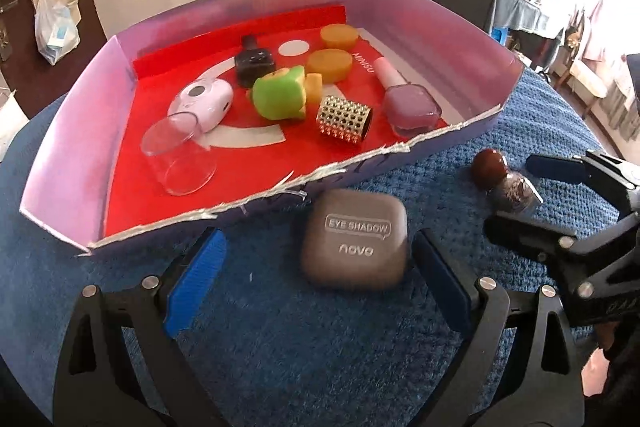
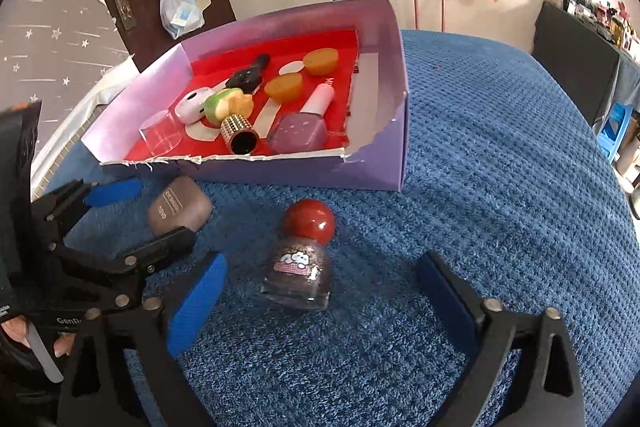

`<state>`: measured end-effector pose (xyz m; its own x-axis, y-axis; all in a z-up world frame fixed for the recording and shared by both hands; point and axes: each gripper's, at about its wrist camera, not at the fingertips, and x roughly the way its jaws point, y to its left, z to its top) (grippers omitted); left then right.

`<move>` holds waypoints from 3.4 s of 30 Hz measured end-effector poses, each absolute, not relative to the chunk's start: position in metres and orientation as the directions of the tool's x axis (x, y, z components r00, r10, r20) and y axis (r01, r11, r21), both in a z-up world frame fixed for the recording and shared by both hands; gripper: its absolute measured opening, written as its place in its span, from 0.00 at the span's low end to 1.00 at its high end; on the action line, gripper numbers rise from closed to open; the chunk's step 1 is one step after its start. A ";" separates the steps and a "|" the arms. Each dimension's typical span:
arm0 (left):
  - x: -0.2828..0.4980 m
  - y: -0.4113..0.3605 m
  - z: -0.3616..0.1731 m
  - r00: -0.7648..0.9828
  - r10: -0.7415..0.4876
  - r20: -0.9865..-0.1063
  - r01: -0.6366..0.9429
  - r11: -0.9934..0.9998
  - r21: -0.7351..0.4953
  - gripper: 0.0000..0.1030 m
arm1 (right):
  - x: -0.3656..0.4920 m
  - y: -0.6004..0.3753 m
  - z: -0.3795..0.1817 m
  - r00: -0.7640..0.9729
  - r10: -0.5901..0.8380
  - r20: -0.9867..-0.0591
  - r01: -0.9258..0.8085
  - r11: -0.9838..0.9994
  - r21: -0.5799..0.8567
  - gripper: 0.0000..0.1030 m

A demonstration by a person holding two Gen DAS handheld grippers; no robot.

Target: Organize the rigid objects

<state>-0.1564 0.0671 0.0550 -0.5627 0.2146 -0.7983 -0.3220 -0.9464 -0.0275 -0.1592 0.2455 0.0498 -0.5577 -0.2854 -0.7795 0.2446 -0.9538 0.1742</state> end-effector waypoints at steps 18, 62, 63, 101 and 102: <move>-0.155 0.085 0.057 -0.558 0.278 -0.782 -0.392 -0.919 -0.048 0.47 | -0.147 0.224 0.049 -0.591 -0.230 -0.773 0.331 -0.943 0.027 0.34; -0.168 0.025 0.147 -0.613 0.382 -0.692 -0.398 -0.905 -0.147 0.47 | -0.144 0.210 0.121 -0.670 -0.380 -0.638 0.414 -0.904 0.103 0.33; -0.178 0.023 0.151 -0.616 0.372 -0.695 -0.394 -0.909 -0.138 0.47 | -0.151 0.207 0.128 -0.677 -0.379 -0.630 0.423 -0.902 0.088 0.33; -0.381 0.021 0.068 -0.355 0.167 -0.920 -0.315 -0.948 -0.051 0.47 | -0.394 0.119 0.068 -0.398 -0.235 -0.887 0.464 -0.885 0.026 0.33; -0.381 0.021 0.068 -0.354 0.169 -0.920 -0.315 -0.947 -0.052 0.47 | -0.394 0.119 0.067 -0.393 -0.234 -0.889 0.465 -0.885 0.028 0.33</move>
